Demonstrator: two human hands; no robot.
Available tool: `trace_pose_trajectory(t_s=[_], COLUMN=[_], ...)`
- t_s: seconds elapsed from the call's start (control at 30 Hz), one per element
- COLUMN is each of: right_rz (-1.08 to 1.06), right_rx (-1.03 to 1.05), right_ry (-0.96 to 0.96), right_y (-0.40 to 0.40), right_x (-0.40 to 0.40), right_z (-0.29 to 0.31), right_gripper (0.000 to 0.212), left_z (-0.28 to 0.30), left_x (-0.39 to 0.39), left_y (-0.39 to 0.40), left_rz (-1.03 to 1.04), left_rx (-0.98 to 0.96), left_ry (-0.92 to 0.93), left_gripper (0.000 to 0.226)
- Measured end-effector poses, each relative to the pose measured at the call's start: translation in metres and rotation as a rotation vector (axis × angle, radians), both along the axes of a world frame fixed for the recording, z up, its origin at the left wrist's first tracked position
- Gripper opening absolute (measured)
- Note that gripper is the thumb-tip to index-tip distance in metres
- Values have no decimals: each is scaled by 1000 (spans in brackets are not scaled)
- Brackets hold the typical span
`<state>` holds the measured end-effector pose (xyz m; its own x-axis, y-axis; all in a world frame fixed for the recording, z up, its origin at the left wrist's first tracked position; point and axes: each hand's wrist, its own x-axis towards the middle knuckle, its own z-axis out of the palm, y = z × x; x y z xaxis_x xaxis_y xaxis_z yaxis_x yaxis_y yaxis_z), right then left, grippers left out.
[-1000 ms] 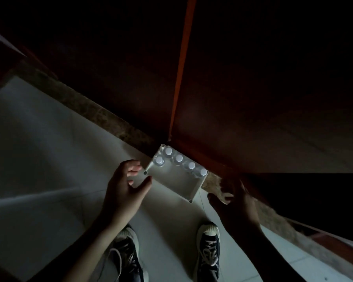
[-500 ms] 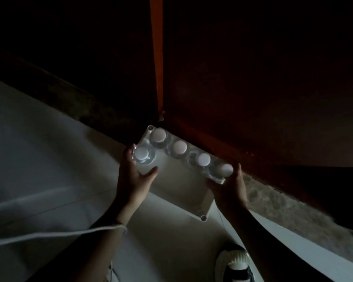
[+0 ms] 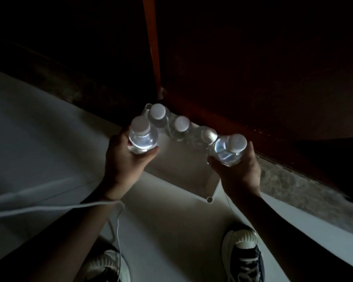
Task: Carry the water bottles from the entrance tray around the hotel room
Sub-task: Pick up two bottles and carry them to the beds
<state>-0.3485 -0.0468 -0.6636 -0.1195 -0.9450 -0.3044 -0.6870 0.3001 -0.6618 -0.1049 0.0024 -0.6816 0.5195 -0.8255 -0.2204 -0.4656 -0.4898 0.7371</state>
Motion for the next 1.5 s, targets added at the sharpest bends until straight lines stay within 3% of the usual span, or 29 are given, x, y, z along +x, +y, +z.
trace_pose_trajectory(t_s=[0.13,0.33,0.53,0.73,0.93,1.0,1.13,1.23,1.37,1.5], right_rz=[30,94,215,311,323,322,371,430,460,413], right_rx=[0,11,75,81,17,17,-9,-76,-198,-289], right_ry=[-168,-523,-710,-842,-1121,-1183,-1198,-1184,-1176,-1152], right_y=[-6,-23,-48,-56,-45,-38,-27,-18,-4,12], right_x=[9,41,64,64,65,64,57,55,58,58], right_z=[74,234,429,632,819,873,954,997,1032,1061], right_gripper=[59,56,53,44,45,41,34,43,49,45], left_z=[82,243,453,649,832,884,969,1015,1052,1087], left_x=[-10,-8,-10,-7,-20,-27,-38,-37,-32,-27], left_y=[-1,-12,-28,-25,-20,-15,-3,6,17,23], left_rz=[-2,-4,52,141,148,136,153,90,-22,-174], left_rx=[-47,-223,-367,-462,-525,-557,-622,-681,-719,-729], left_ry=[147,292,521,607,652,660,668,690,707,718], left_gripper=[47,50,42,31,51,31,18,17,53,33])
